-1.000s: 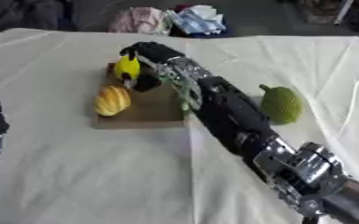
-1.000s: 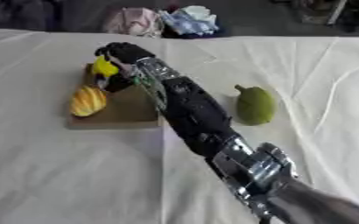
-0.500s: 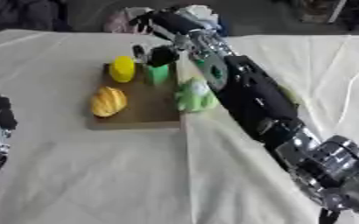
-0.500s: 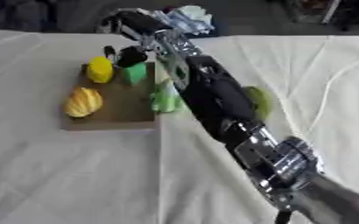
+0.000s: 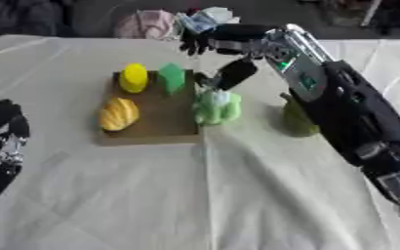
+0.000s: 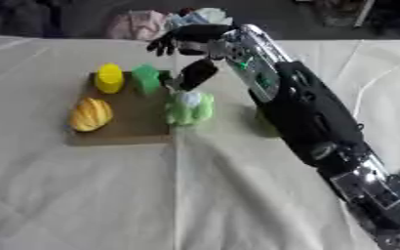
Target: Pick up objects on the table and place them in the box.
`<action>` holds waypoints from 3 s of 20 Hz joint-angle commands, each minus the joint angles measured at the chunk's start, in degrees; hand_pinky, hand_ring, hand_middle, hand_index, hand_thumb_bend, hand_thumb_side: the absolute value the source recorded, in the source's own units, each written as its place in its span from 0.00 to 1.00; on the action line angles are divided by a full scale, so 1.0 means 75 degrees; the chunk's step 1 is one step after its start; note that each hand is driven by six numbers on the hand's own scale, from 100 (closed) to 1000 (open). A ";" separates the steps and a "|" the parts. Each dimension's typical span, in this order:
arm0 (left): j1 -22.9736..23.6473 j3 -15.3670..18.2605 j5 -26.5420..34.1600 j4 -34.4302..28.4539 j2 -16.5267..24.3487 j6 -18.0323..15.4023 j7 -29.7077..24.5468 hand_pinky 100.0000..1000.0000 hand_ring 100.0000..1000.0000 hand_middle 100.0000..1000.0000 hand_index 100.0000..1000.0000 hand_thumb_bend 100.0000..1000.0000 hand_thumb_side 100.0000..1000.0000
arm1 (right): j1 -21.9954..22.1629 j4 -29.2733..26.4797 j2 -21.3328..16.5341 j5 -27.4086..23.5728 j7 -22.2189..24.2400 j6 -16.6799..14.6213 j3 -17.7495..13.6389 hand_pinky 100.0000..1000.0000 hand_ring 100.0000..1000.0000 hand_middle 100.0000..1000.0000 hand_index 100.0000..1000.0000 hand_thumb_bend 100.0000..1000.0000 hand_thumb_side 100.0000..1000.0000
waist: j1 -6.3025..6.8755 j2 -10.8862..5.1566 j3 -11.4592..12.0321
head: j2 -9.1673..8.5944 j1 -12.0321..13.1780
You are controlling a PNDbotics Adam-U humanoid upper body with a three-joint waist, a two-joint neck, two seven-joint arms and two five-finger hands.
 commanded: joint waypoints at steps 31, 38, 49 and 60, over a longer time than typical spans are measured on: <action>-0.0003 0.0069 -0.0008 -0.0044 0.0083 0.0008 0.0051 0.69 0.80 0.69 0.79 0.16 0.33 | 0.0216 0.1962 0.0428 0.3604 -0.2479 -0.0314 -0.0477 0.81 0.77 0.70 0.64 0.07 0.22 | 0.0083 -0.0227 -0.0011 | 0.0002 0.0055; -0.0008 0.0068 0.0003 -0.0048 0.0087 0.0001 0.0051 0.69 0.80 0.69 0.79 0.16 0.33 | -0.0021 0.1598 0.0335 0.2171 -0.2245 -0.0075 -0.0543 0.76 0.73 0.63 0.55 0.00 0.18 | 0.0087 -0.0261 -0.0009 | -0.0007 0.0079; -0.0043 0.0012 0.0064 -0.0060 0.0040 -0.0024 0.0012 0.69 0.80 0.69 0.78 0.16 0.32 | -0.0878 0.1688 0.1253 0.1817 -0.1641 0.0030 -0.0202 0.77 0.74 0.64 0.58 0.00 0.18 | 0.0140 -0.0291 0.0115 | 0.0021 -0.0038; -0.0066 -0.0027 0.0087 -0.0051 0.0002 -0.0023 -0.0022 0.69 0.81 0.69 0.78 0.17 0.33 | -0.0826 0.2959 0.2202 0.3524 -0.2284 0.0079 -0.0315 0.79 0.78 0.74 0.87 0.07 0.42 | 0.0147 -0.0260 0.0217 | 0.0015 -0.0132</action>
